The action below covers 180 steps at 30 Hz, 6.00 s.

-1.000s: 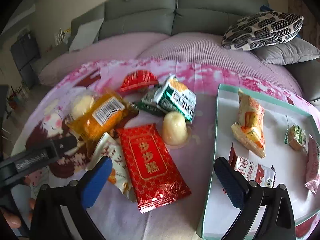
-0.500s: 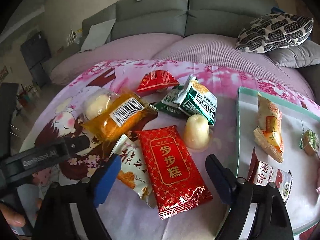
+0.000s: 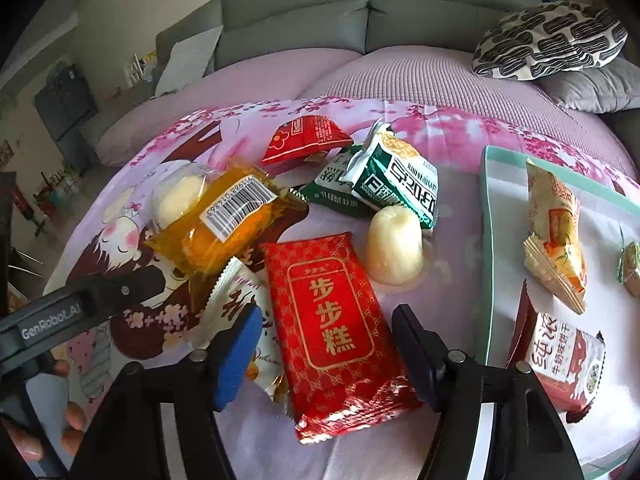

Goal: Organize snacks

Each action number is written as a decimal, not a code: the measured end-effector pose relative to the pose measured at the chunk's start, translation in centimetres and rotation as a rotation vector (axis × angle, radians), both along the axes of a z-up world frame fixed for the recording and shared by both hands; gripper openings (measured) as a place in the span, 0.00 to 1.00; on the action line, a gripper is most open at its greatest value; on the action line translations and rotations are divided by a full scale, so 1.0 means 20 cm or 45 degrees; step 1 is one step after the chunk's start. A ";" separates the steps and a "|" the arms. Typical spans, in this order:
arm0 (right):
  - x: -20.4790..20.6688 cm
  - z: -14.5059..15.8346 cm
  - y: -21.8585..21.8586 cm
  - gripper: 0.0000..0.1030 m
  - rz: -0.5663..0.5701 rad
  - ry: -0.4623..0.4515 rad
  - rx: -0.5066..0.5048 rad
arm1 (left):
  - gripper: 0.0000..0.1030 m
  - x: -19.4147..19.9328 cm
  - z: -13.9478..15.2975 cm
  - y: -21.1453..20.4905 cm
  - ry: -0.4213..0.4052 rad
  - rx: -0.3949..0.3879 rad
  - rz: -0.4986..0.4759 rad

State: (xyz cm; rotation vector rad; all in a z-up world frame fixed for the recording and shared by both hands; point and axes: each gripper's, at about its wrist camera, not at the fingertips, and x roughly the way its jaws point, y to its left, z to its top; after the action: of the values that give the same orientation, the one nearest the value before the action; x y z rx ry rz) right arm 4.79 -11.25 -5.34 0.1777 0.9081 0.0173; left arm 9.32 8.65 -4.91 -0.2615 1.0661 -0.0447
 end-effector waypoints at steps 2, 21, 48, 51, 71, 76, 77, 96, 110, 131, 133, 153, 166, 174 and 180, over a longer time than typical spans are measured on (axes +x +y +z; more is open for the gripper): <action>-0.01 0.00 0.00 0.62 0.004 0.008 0.015 | 0.99 0.00 0.00 0.00 0.001 0.003 -0.002; -0.02 0.01 -0.03 0.46 -0.023 -0.018 0.030 | 0.99 0.01 -0.01 -0.05 0.005 0.040 -0.040; -0.22 0.24 -0.20 0.46 -0.142 -0.181 0.050 | 0.98 -0.03 0.01 -0.16 -0.006 -0.004 -0.122; -0.26 0.26 -0.26 0.46 -0.190 -0.192 0.042 | 0.98 -0.05 0.02 -0.21 -0.020 0.007 -0.172; -0.34 0.27 -0.40 0.46 -0.279 -0.196 0.095 | 0.86 -0.12 -0.02 -0.54 -0.007 0.163 -0.444; -0.34 0.26 -0.41 0.46 -0.289 -0.187 0.103 | 0.71 -0.14 -0.01 -0.57 -0.020 0.181 -0.488; -0.34 0.26 -0.41 0.46 -0.291 -0.184 0.104 | 0.66 -0.13 -0.02 -0.57 -0.020 0.182 -0.494; -0.35 0.25 -0.43 0.46 -0.308 -0.180 0.117 | 0.55 -0.16 0.02 -0.53 -0.038 0.016 -0.503; -0.42 0.27 -0.59 0.46 -0.439 -0.189 0.100 | 0.55 -0.25 0.18 -0.64 -0.163 -0.026 -0.612; -0.75 0.29 -1.07 0.46 -0.837 -0.214 0.125 | 0.55 -0.48 0.31 -1.22 -0.378 -0.099 -1.038; -0.74 0.29 -1.08 0.46 -0.831 -0.215 0.133 | 0.55 -0.49 0.30 -1.27 -0.386 -0.088 -1.069; -0.67 0.20 -1.07 0.47 -0.779 -0.152 0.180 | 0.56 -0.50 0.14 -1.41 -0.318 0.010 -1.146; -0.64 0.17 -1.07 0.47 -0.763 -0.124 0.178 | 0.59 -0.49 0.15 -1.39 -0.303 0.034 -1.109; -0.64 0.17 -1.08 0.48 -0.776 -0.113 0.160 | 0.67 -0.41 0.18 -1.29 -0.243 0.015 -0.976; -0.64 0.17 -1.08 0.48 -0.781 -0.099 0.154 | 0.68 -0.34 0.21 -1.18 -0.261 -0.014 -0.853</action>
State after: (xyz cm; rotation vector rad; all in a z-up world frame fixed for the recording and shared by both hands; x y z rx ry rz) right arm -8.03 -32.80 -1.98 0.5586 0.7456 -0.4876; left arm 2.61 -14.87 -0.72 0.0996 0.9094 -0.6653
